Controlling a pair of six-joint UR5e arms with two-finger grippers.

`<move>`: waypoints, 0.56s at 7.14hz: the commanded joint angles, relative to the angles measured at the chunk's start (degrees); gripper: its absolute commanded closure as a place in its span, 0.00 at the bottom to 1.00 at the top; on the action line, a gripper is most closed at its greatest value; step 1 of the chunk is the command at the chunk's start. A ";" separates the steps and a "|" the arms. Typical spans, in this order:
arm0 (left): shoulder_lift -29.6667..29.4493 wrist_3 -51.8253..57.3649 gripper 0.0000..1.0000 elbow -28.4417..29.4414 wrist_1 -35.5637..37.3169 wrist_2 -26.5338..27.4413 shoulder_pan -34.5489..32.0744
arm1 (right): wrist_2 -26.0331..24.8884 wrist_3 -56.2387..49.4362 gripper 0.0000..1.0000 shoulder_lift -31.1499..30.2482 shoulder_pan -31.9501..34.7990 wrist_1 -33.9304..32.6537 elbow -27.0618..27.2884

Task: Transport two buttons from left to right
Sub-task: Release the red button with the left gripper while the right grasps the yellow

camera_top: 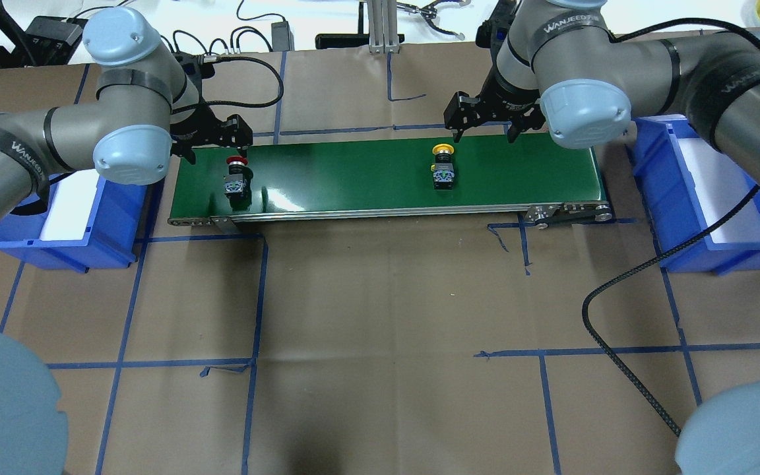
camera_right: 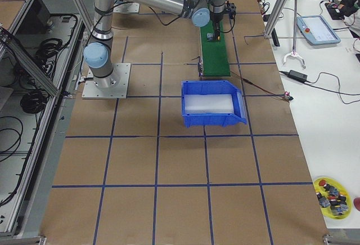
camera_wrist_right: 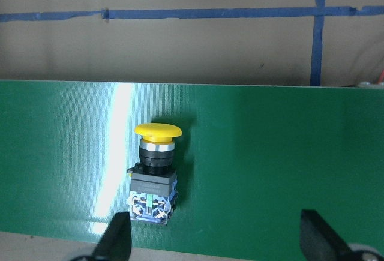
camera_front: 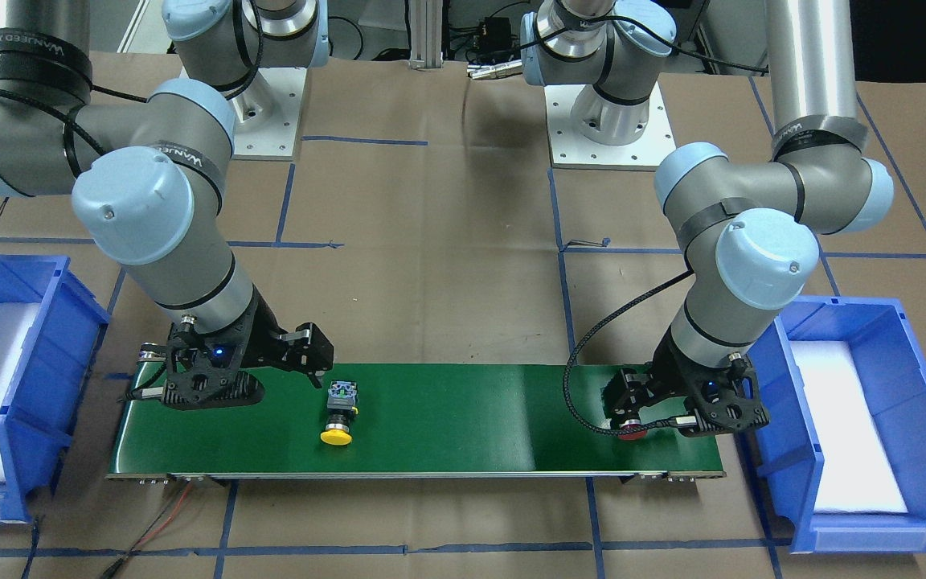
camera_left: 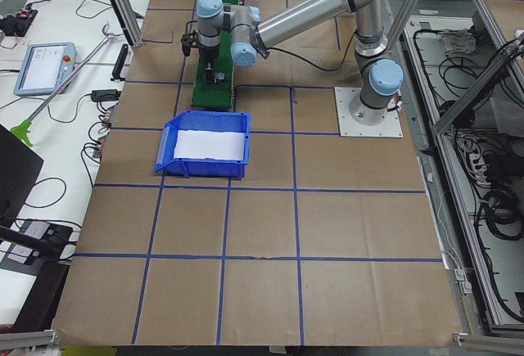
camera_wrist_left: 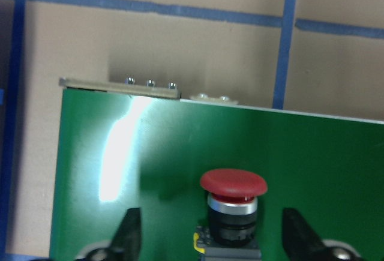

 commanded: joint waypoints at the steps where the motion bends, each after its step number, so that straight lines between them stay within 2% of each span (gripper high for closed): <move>1: 3.94 2.74 0.00 2.13 -8.49 -0.11 -0.52 | 0.04 -0.04 0.00 1.09 0.00 -0.03 0.13; 4: 11.41 2.85 0.00 6.96 -25.54 -0.19 -2.11 | 0.05 -0.04 0.00 4.51 -0.09 -0.65 -0.57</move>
